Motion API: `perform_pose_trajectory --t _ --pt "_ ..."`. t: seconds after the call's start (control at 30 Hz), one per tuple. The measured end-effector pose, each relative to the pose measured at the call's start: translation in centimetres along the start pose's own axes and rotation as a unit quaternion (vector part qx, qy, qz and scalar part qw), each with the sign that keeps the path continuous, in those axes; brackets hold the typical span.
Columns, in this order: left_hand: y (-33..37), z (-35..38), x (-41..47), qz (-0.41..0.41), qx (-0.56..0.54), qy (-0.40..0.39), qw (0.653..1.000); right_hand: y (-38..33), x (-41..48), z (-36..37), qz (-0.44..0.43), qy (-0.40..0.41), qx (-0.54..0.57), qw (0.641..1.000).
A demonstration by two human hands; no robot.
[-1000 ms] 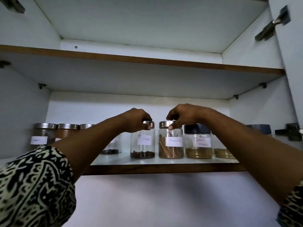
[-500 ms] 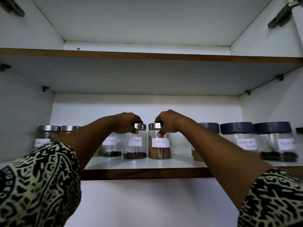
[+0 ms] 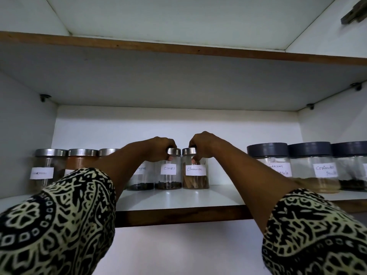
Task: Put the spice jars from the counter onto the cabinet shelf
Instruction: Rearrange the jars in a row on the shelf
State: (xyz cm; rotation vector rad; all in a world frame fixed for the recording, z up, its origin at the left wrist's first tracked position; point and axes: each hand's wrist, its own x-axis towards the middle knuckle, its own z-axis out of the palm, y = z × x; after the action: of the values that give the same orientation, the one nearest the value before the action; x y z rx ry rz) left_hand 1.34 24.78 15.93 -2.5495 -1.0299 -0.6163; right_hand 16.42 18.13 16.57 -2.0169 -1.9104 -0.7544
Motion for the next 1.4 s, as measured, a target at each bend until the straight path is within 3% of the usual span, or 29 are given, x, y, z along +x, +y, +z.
perform_pose_trajectory --t 0.57,0.7,1.03,1.17,1.4 --pt "-0.4 0.4 0.2 -0.007 -0.043 -0.001 0.999 0.7 0.9 1.4 0.006 -0.007 0.019 1.000" --pt "0.6 -0.5 -1.0 -0.008 -0.058 0.036 0.998 1.1 -0.9 0.4 -0.003 0.027 0.052 0.998" --pt "15.3 -3.9 -1.3 0.093 -0.041 0.071 0.992 9.9 -11.7 -6.1 -0.025 0.058 0.082 0.995" --pt "19.8 -4.4 0.1 0.099 -0.059 0.076 0.990 15.2 -14.2 -8.2 -0.010 0.051 0.094 0.994" --pt "25.3 -2.0 2.3 0.068 -0.028 0.012 0.997 23.1 -16.9 -7.2 0.009 -0.018 0.066 0.998"
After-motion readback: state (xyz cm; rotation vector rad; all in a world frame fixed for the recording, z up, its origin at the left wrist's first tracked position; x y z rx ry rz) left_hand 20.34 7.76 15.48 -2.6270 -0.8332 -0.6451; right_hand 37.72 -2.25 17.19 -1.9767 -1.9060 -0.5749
